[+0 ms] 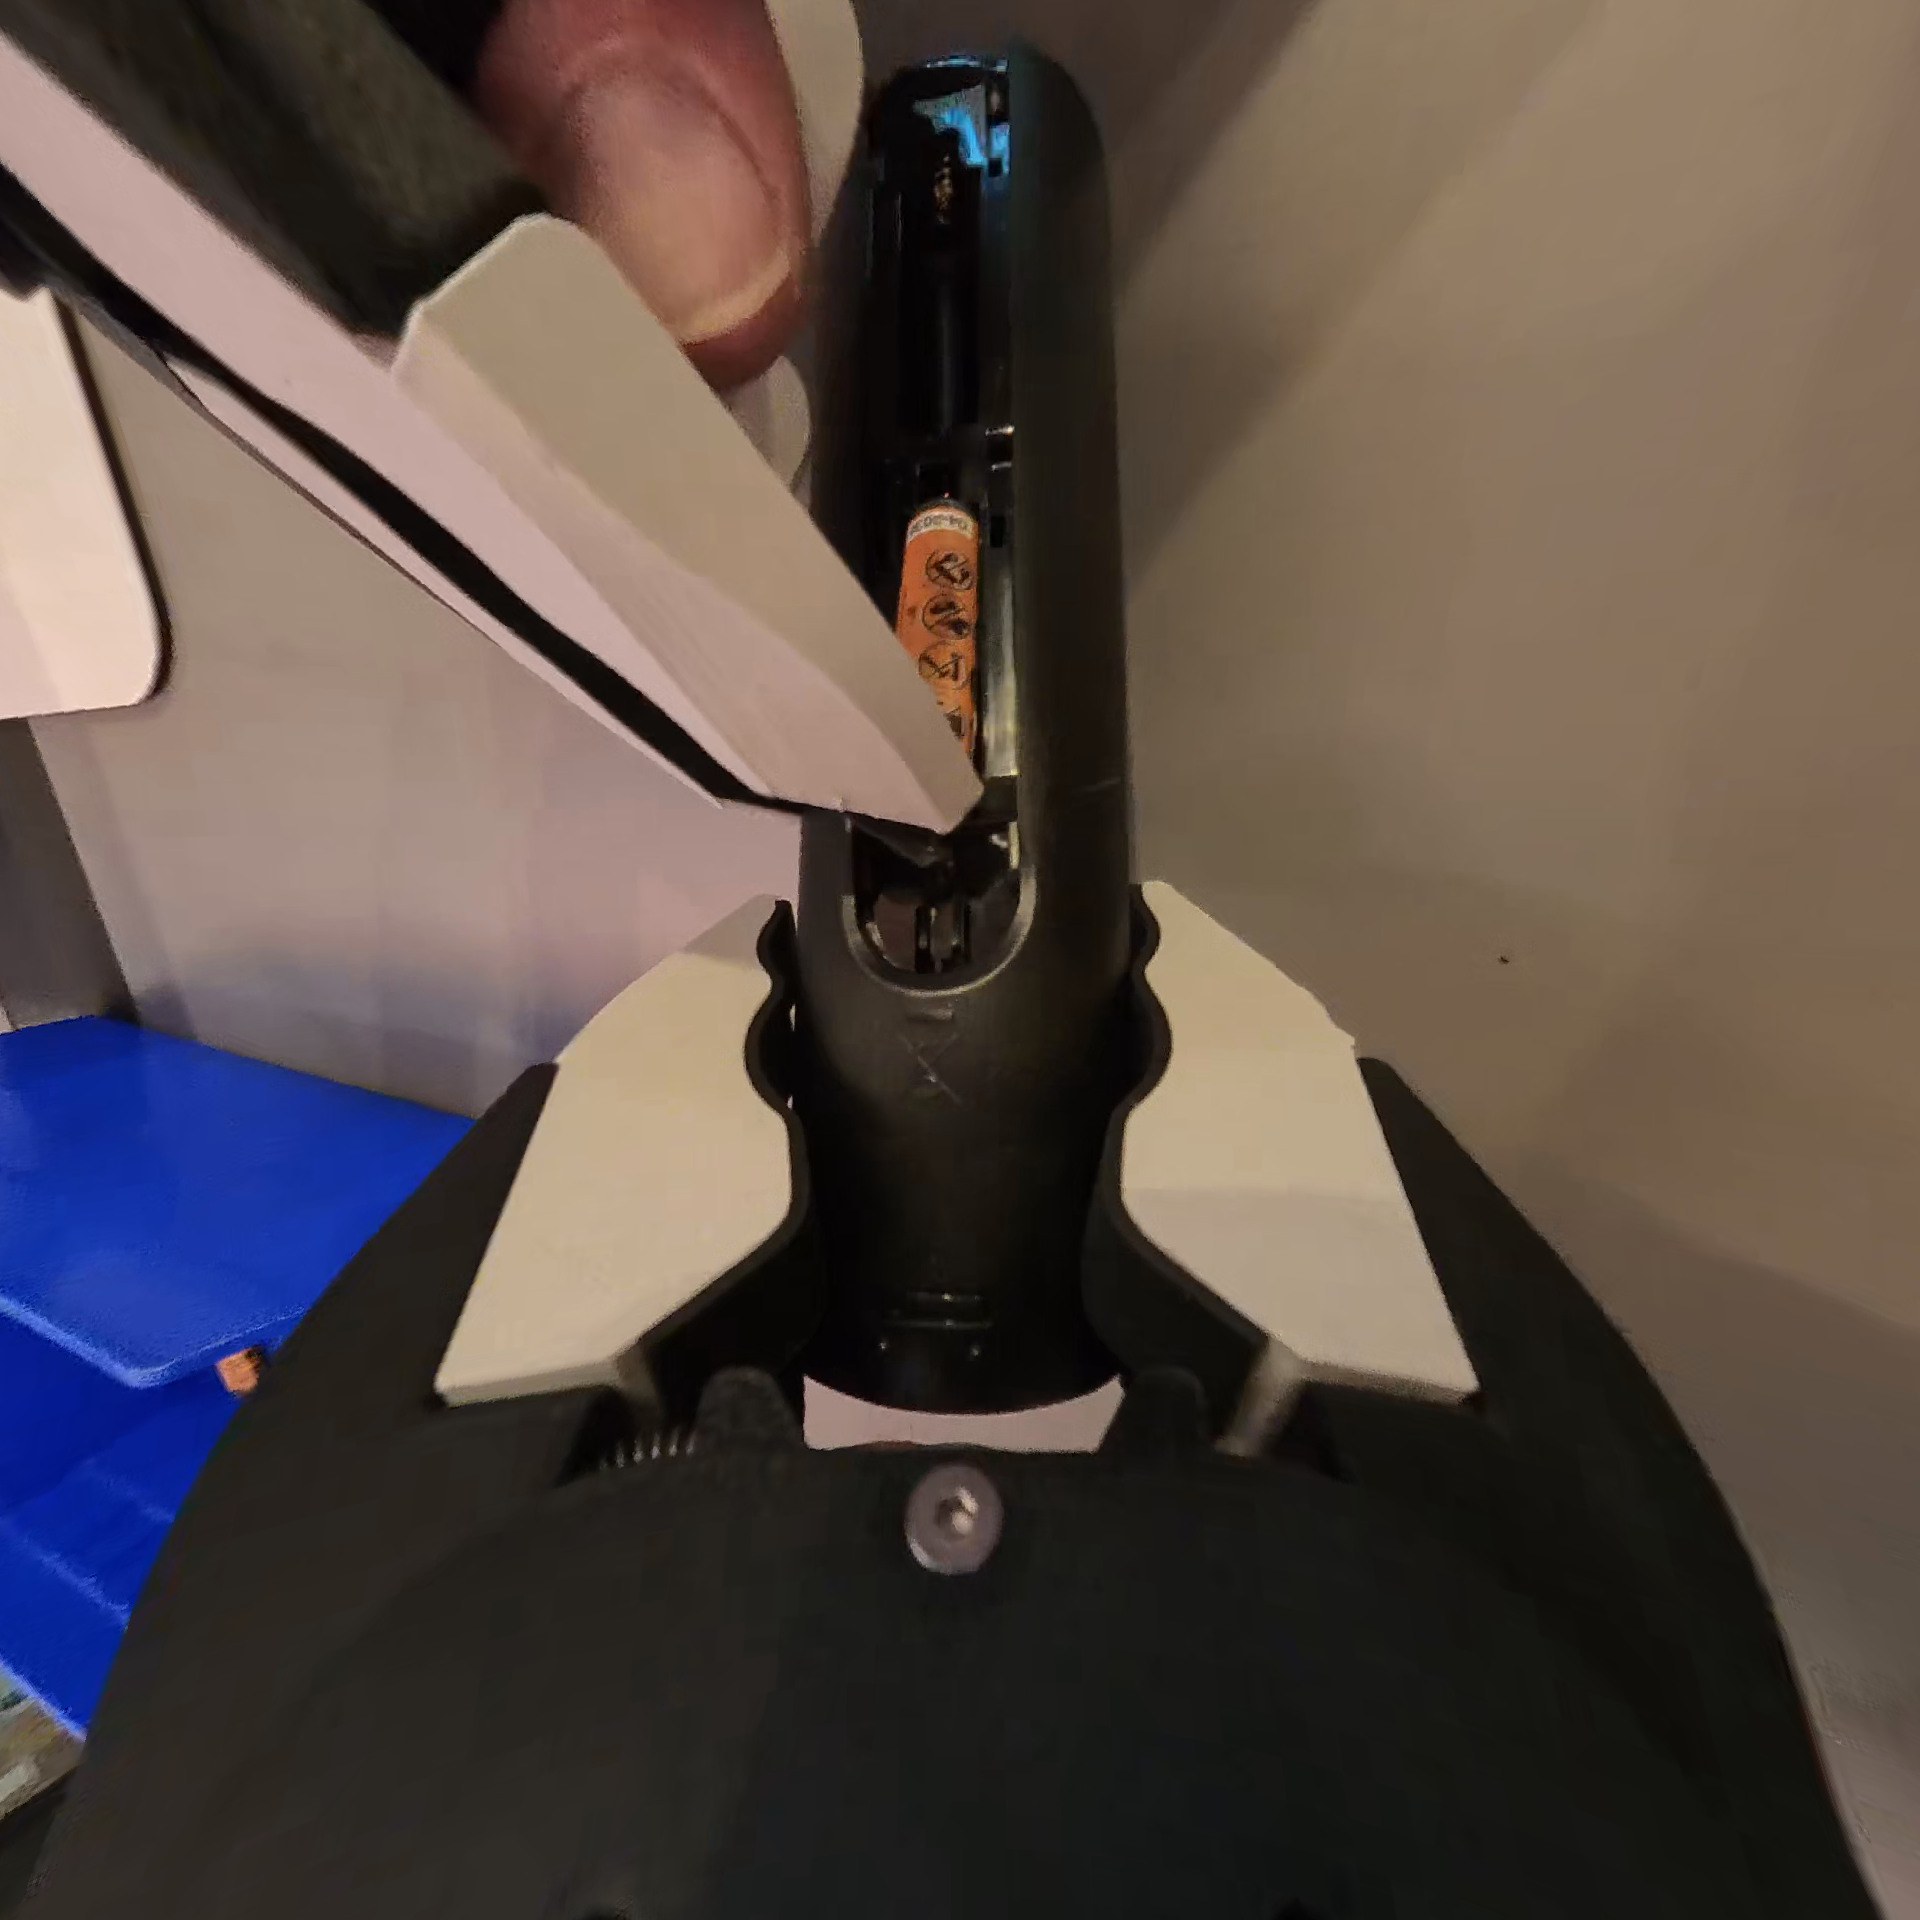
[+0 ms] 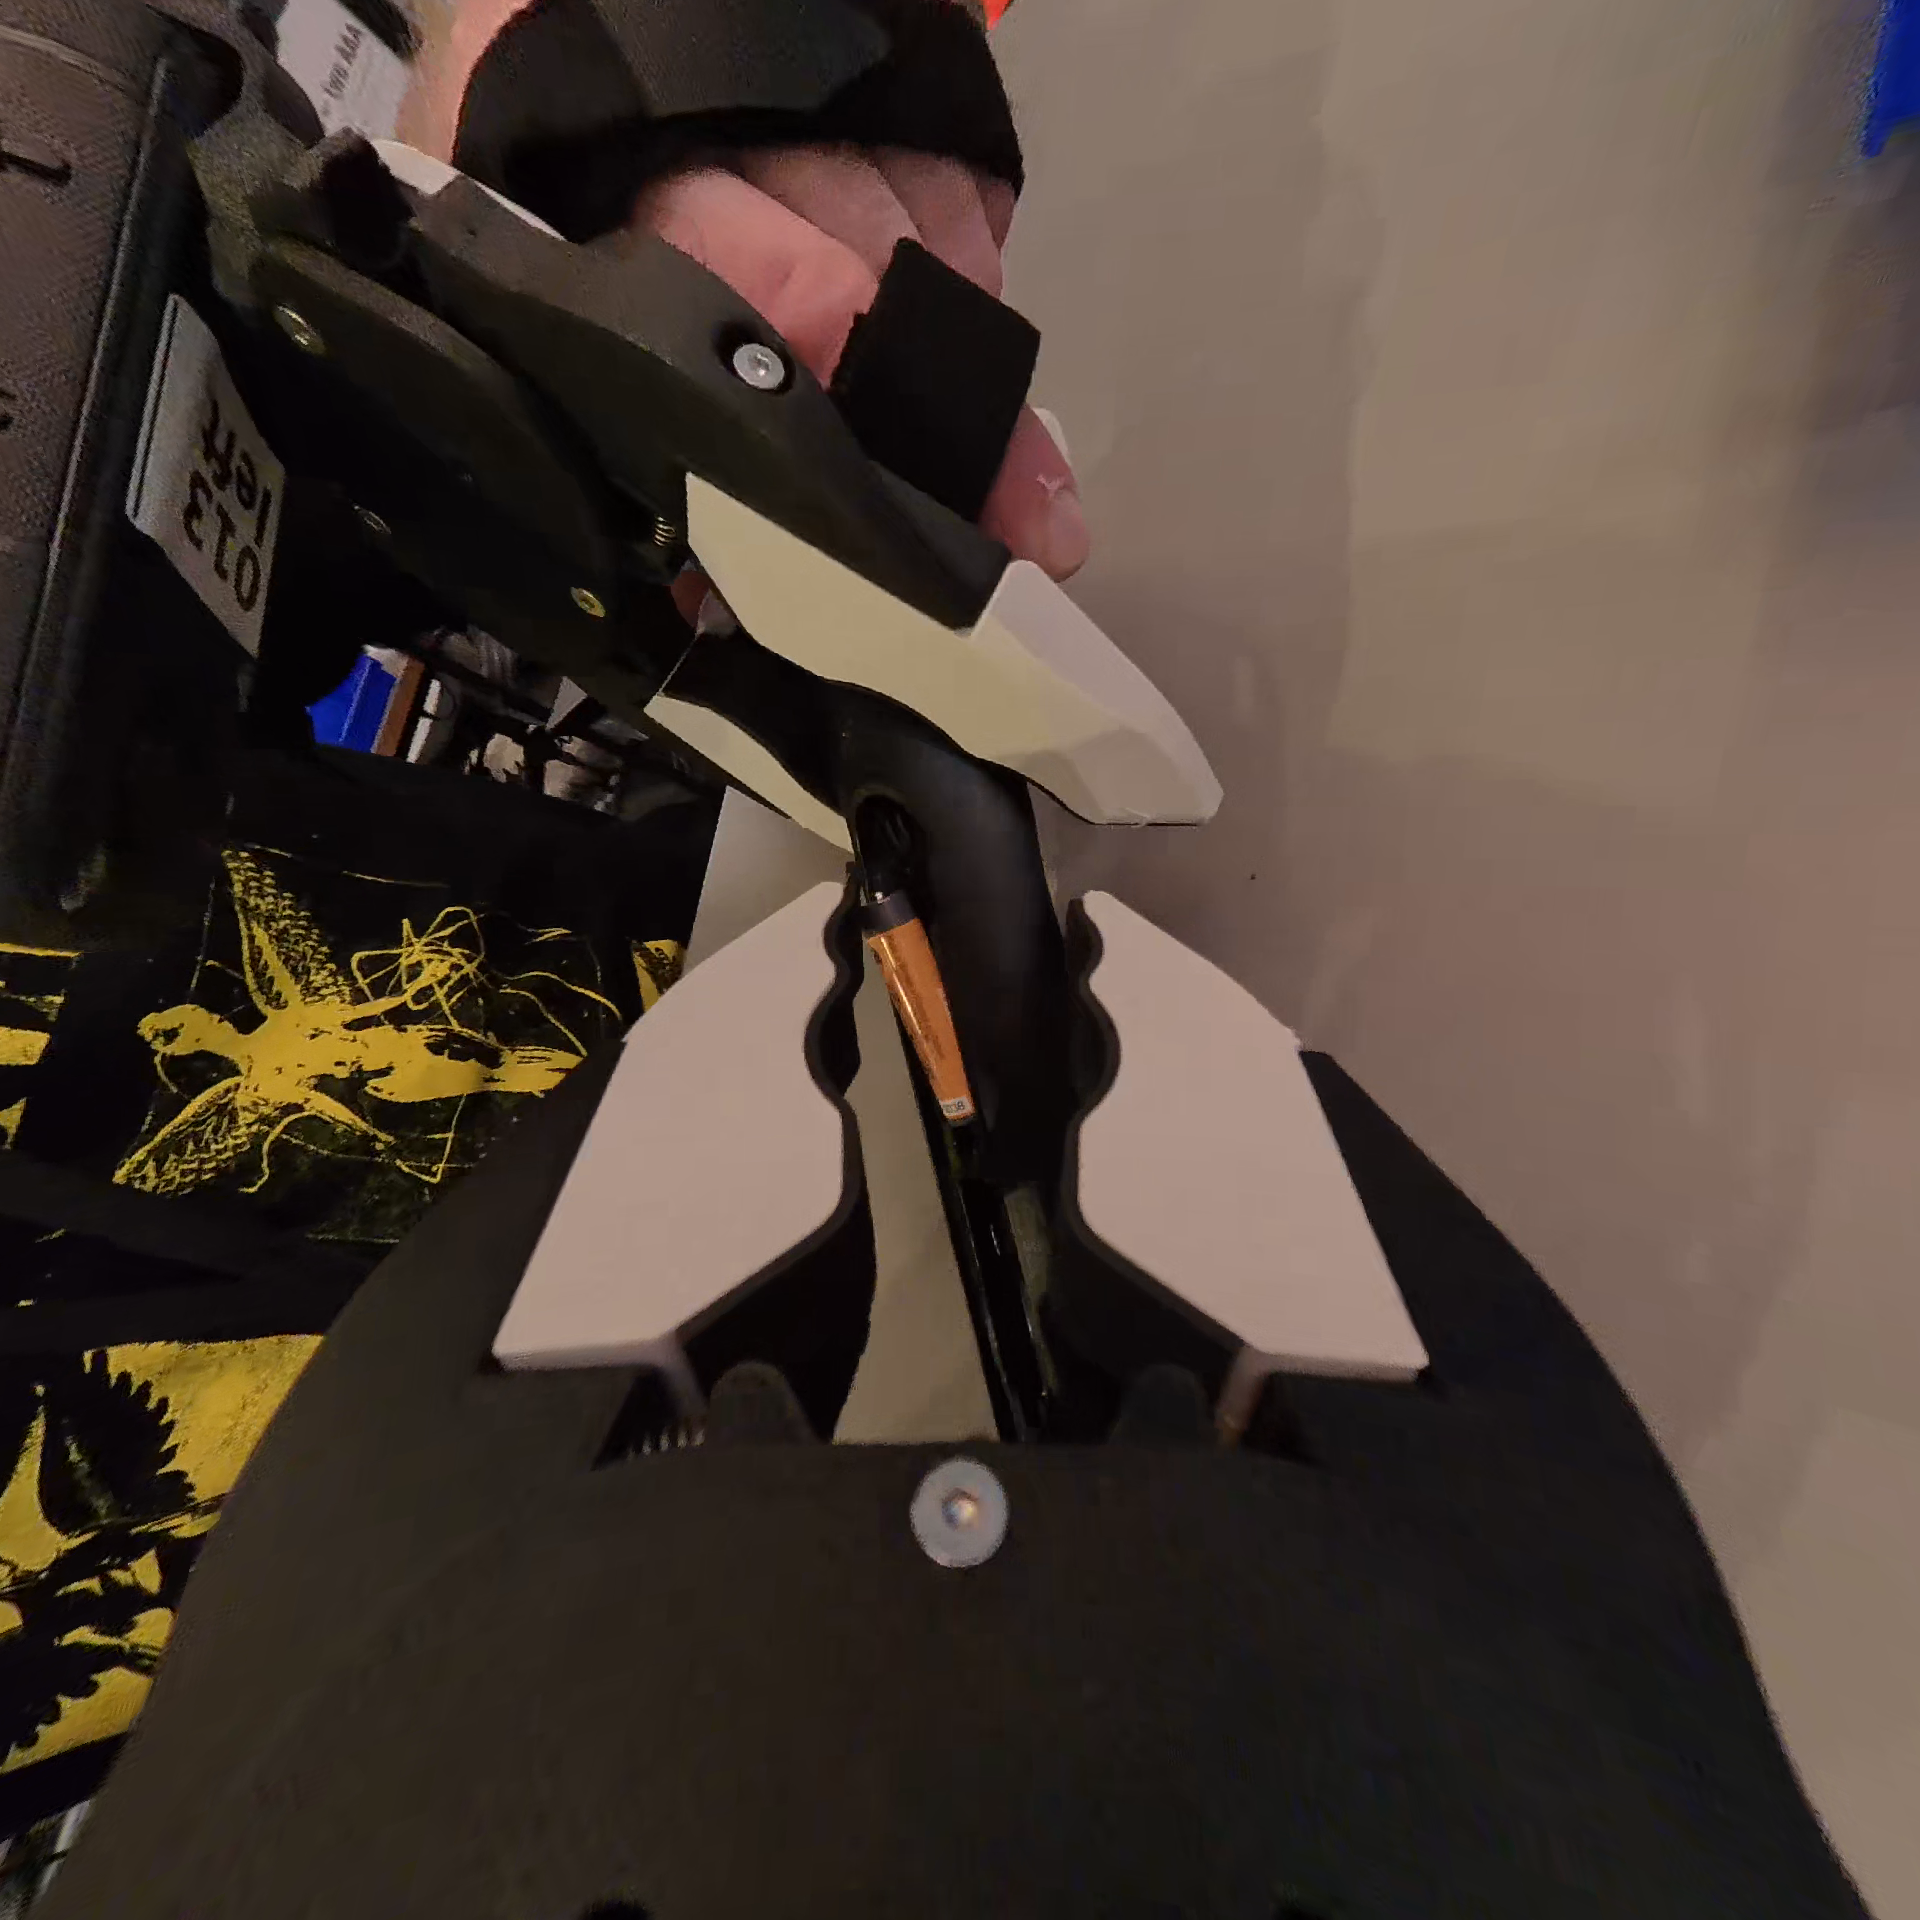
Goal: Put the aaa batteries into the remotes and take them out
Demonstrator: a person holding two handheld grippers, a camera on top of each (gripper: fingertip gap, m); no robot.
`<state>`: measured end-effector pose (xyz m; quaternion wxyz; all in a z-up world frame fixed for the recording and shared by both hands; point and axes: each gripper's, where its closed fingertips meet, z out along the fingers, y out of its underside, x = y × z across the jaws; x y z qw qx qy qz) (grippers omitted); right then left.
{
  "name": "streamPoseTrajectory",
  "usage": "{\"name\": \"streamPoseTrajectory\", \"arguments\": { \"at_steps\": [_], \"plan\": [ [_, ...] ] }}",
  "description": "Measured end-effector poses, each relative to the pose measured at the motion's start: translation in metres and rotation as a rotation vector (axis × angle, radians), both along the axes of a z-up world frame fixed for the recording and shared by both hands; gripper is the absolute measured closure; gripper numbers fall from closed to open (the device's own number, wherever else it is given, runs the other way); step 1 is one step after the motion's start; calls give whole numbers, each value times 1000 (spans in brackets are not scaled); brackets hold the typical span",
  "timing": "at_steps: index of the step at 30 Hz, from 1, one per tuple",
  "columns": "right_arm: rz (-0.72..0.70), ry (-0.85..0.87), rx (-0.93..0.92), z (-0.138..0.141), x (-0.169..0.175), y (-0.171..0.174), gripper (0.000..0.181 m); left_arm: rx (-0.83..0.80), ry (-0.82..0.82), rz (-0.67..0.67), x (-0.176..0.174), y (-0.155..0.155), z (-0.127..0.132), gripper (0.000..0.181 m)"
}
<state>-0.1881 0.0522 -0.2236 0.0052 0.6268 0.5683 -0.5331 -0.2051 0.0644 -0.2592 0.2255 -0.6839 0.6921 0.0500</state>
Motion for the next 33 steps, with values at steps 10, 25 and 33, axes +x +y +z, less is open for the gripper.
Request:
{"name": "streamPoseTrajectory", "arguments": {
  "at_steps": [10, 25, 33],
  "plan": [
    [23, -6, 65, -12, 7, 1, 156, 23, 31, -14, 0, 0, -7, 121],
    [-87, -219, 553, -15, 90, 82, 155, -20, 24, 17, -7, -1, -7, 121],
    [45, -279, 726, -53, 77, 84, 172, -39, 43, 10, -8, 1, -8, 121]
  ]
}}
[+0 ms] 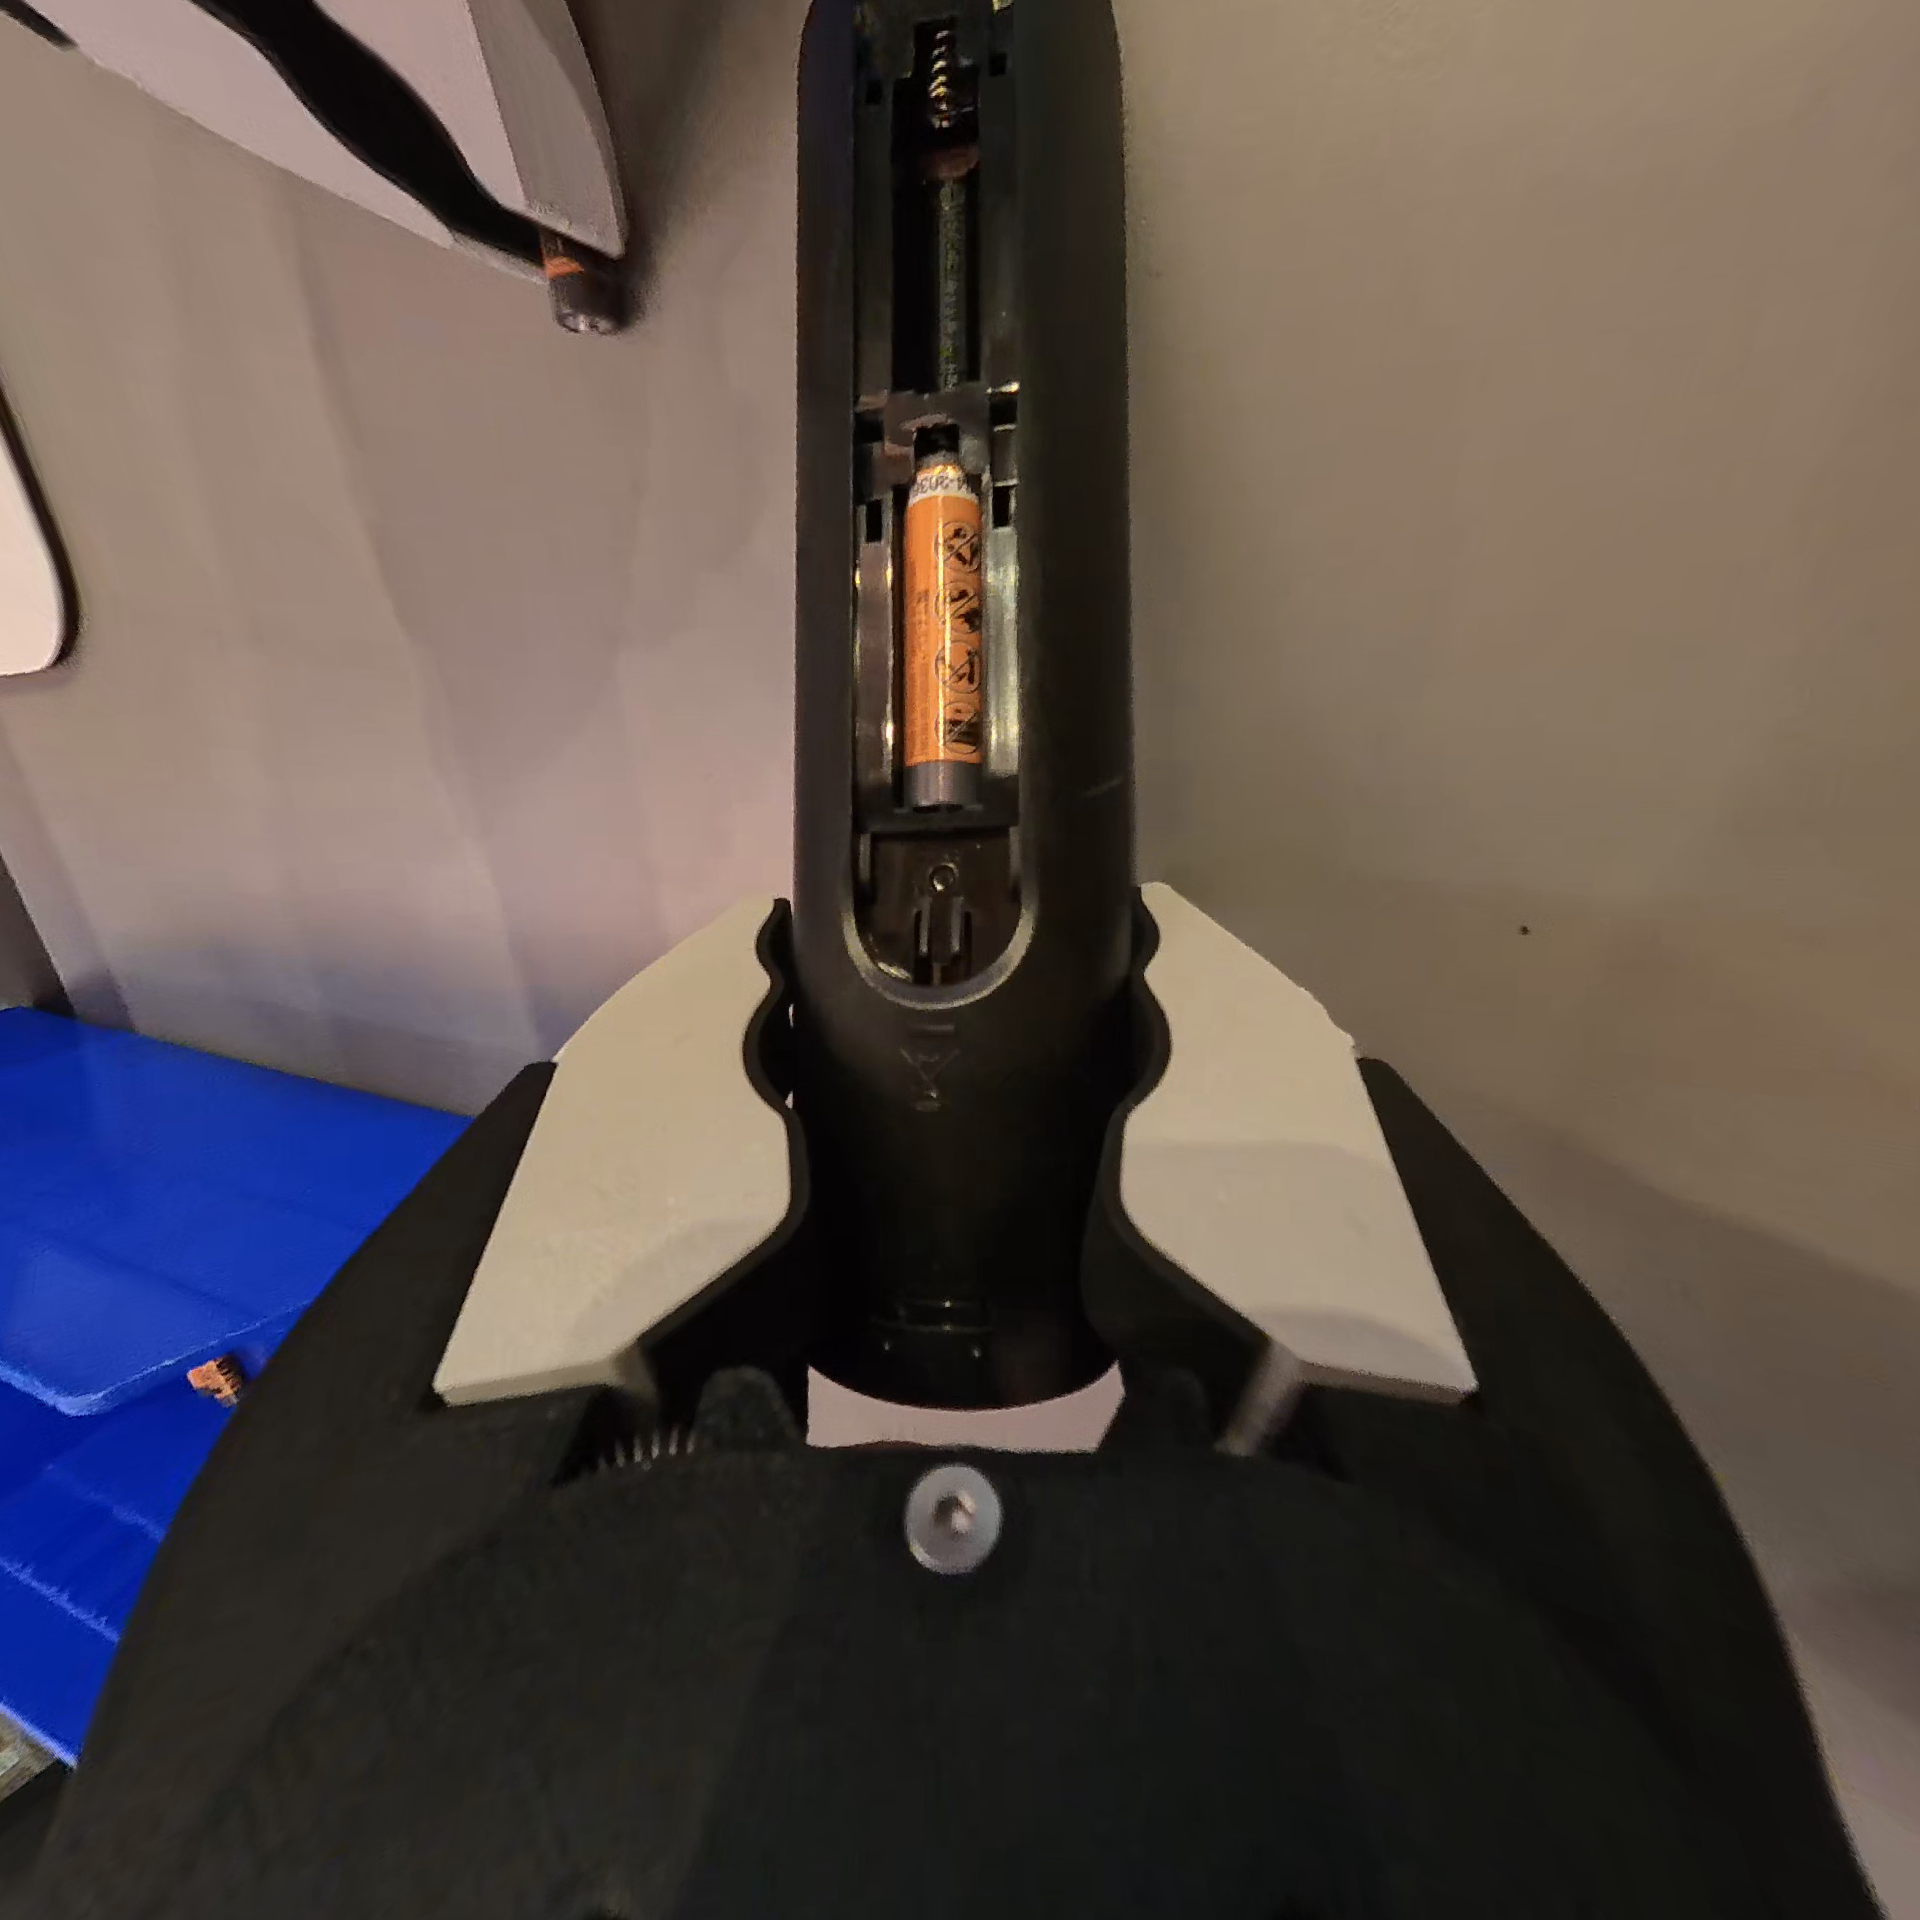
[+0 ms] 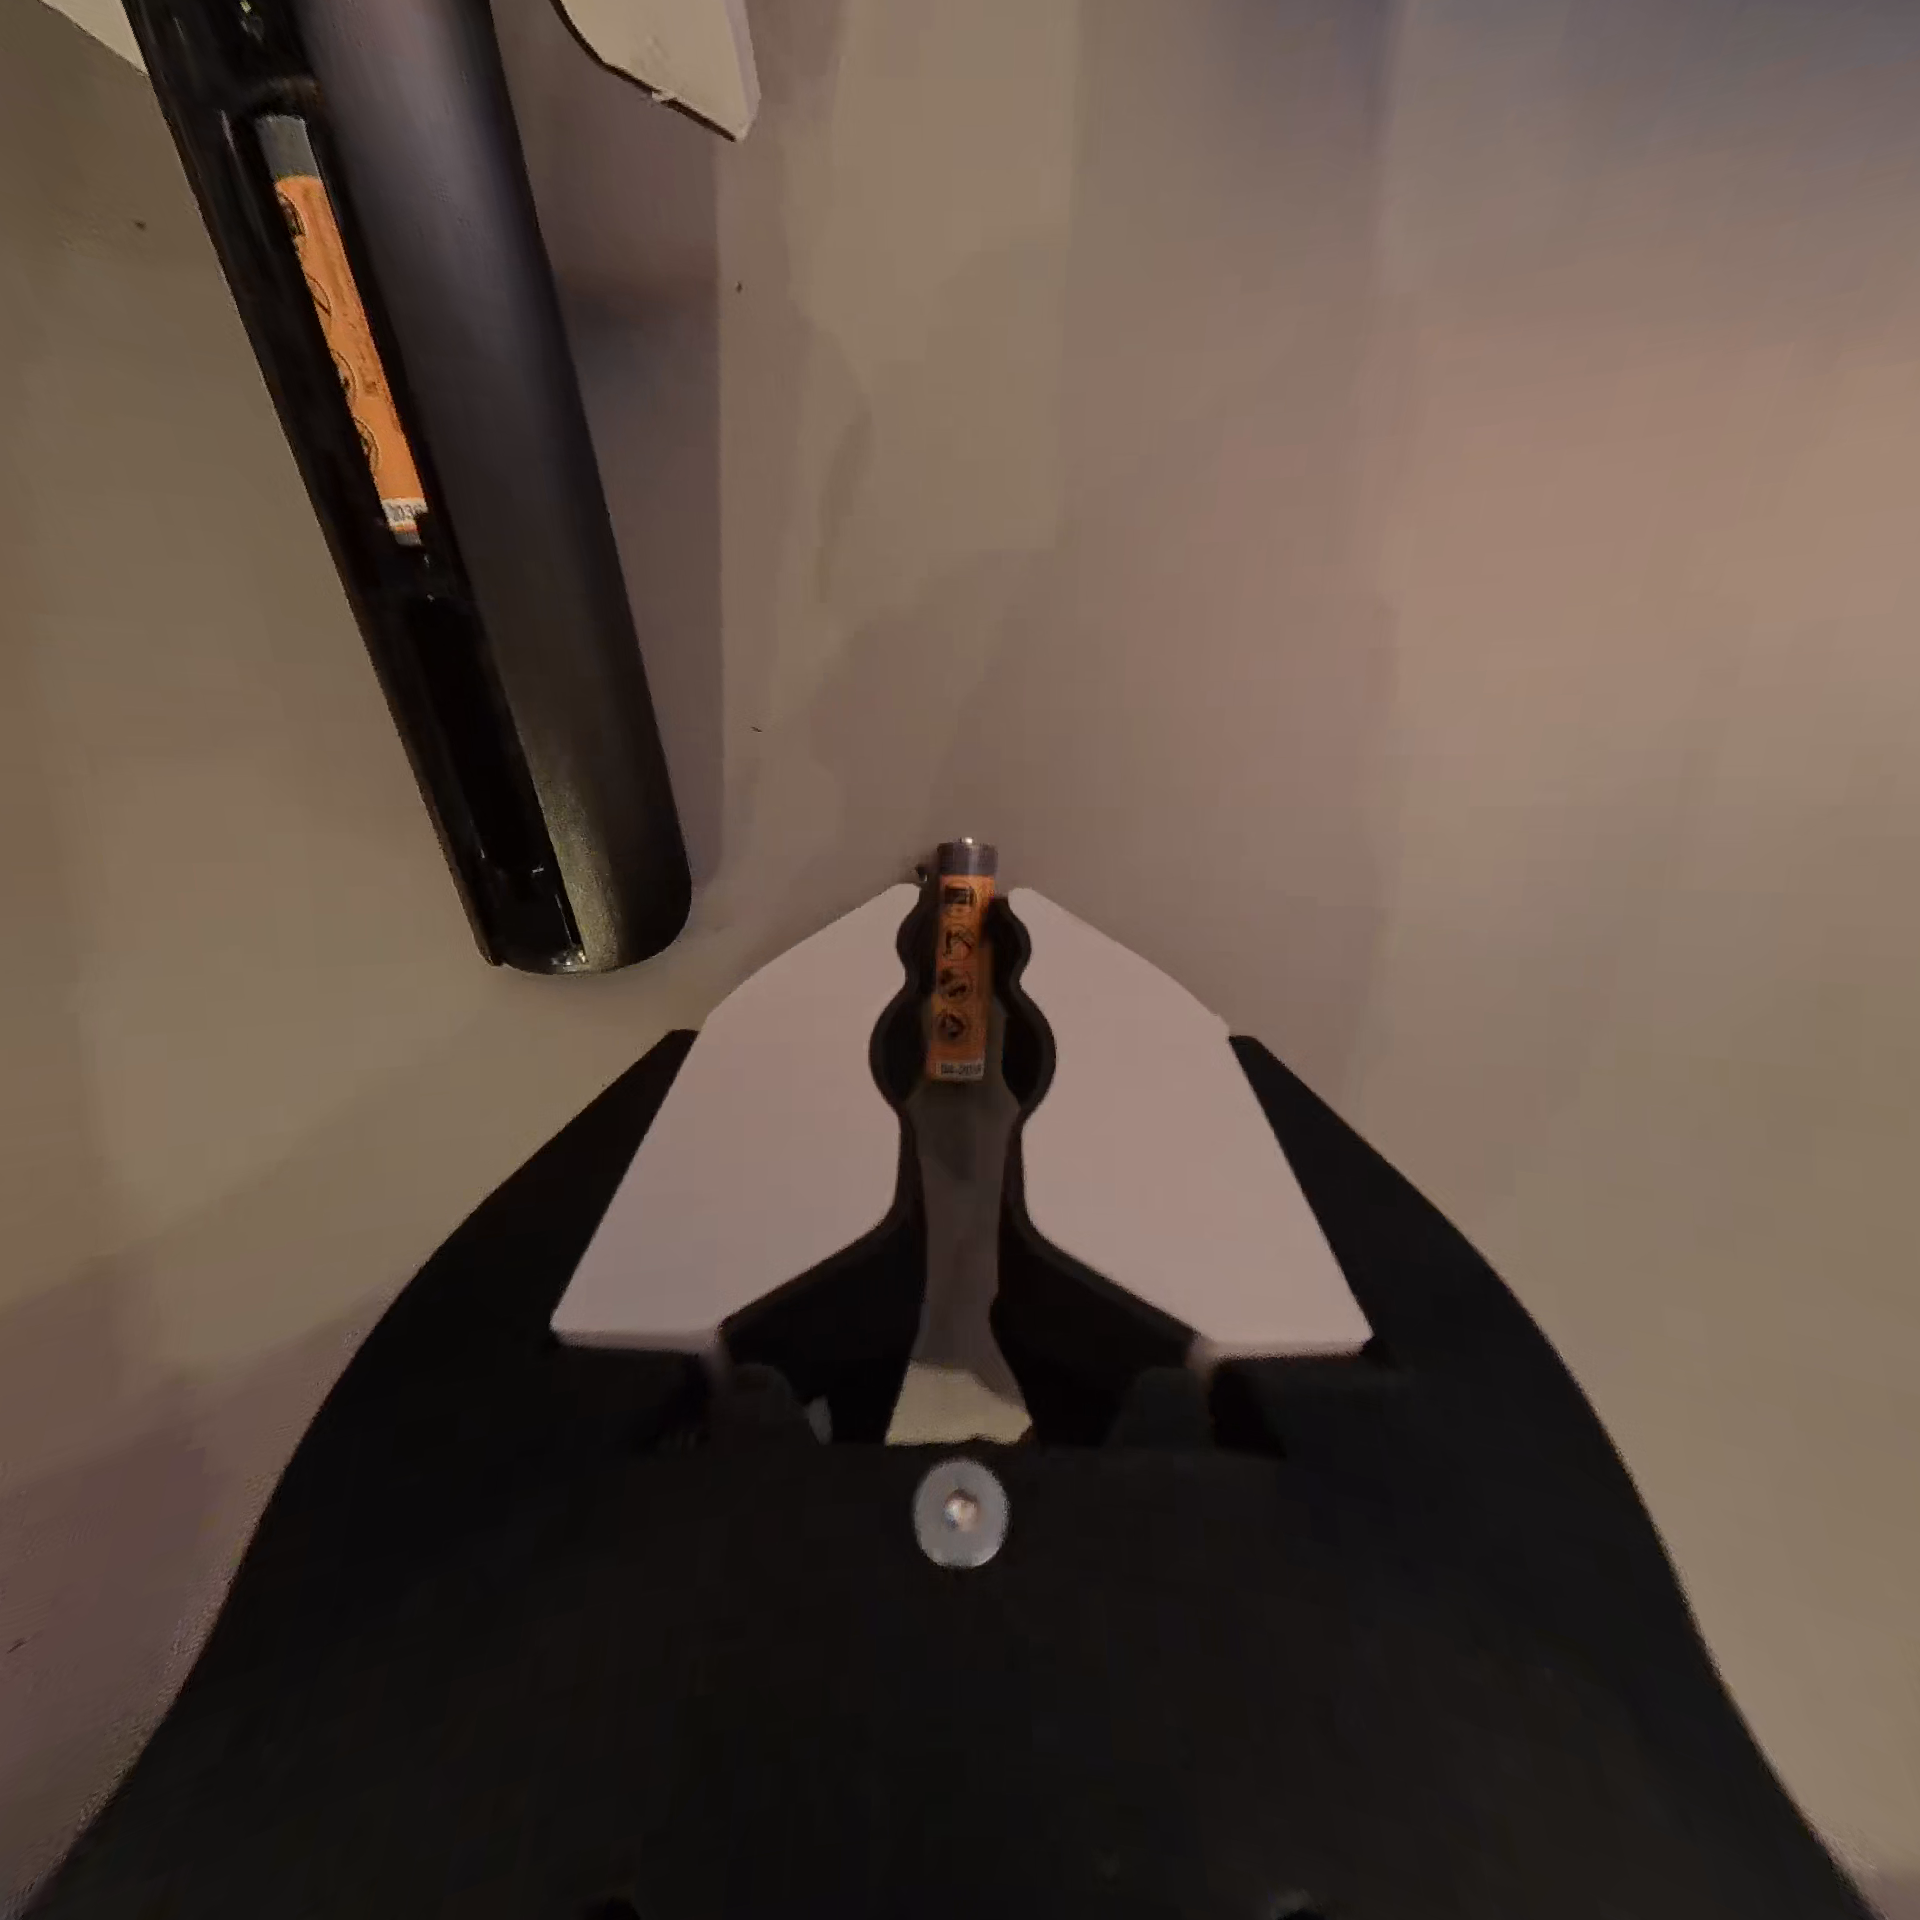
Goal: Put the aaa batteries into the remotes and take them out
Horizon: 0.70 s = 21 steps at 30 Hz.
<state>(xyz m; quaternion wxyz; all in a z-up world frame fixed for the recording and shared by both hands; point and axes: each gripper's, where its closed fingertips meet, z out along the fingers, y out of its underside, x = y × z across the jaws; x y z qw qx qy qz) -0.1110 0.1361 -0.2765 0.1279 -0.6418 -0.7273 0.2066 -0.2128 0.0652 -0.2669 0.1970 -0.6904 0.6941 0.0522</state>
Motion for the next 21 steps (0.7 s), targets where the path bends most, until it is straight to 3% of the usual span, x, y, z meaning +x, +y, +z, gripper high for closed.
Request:
{"name": "streamPoseTrajectory", "arguments": {
  "at_steps": [4, 9, 13, 21],
  "plan": [
    [-8, 81, -119, 9, -6, -8, 173, -7, -5, 1, -2, 1, -1, 121],
    [-21, 492, -506, 78, -31, -49, 173, -25, -76, 11, 0, 1, 1, 121],
    [51, 582, -506, 83, -37, -70, 173, -55, -166, 18, 3, 0, 10, 121],
    [136, 681, -357, 75, -35, -79, 173, -111, -253, 12, 5, -7, 23, 121]
  ]
}}
